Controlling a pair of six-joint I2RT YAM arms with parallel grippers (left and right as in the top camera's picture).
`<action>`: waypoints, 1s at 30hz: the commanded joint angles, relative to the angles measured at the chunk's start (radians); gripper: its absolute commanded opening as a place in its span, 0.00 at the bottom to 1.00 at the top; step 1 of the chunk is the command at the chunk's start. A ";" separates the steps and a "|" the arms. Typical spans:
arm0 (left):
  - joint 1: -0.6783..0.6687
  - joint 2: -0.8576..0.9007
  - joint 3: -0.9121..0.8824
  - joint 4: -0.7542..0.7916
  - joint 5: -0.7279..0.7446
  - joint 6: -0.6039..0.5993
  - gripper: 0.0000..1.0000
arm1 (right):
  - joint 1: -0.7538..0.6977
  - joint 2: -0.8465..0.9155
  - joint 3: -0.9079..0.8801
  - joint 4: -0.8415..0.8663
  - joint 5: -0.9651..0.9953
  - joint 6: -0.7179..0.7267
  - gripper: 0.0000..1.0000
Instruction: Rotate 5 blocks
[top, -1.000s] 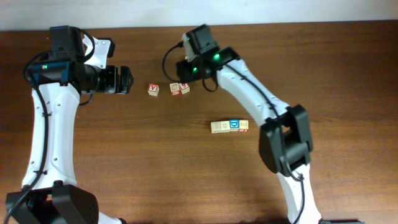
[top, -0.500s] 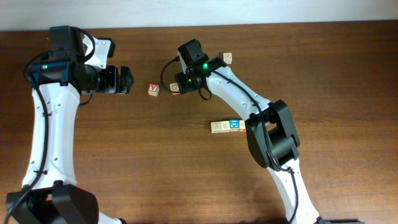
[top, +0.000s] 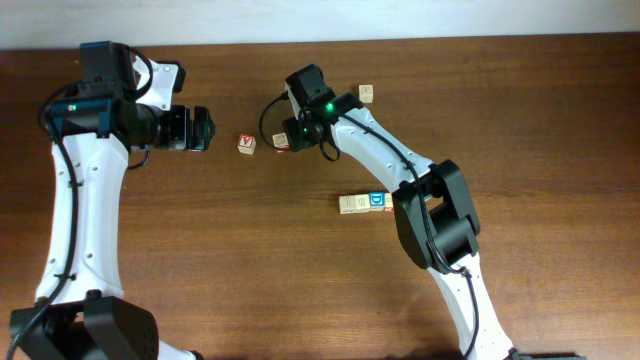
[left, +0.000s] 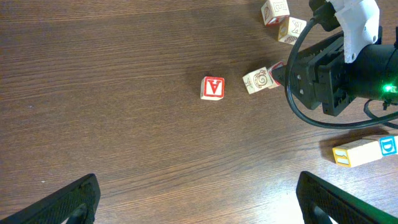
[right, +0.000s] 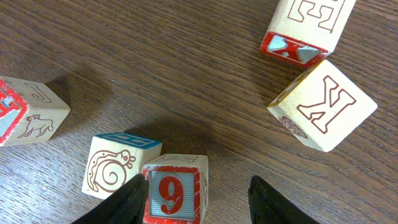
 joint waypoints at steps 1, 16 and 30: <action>0.001 0.003 0.020 0.001 0.008 -0.005 0.99 | -0.001 0.030 0.007 -0.013 -0.029 -0.014 0.53; 0.001 0.003 0.020 0.001 0.008 -0.005 0.99 | -0.001 0.039 0.007 0.018 -0.020 -0.049 0.54; 0.001 0.003 0.020 0.001 0.008 -0.005 0.99 | 0.000 -0.074 0.021 -0.075 -0.024 -0.023 0.25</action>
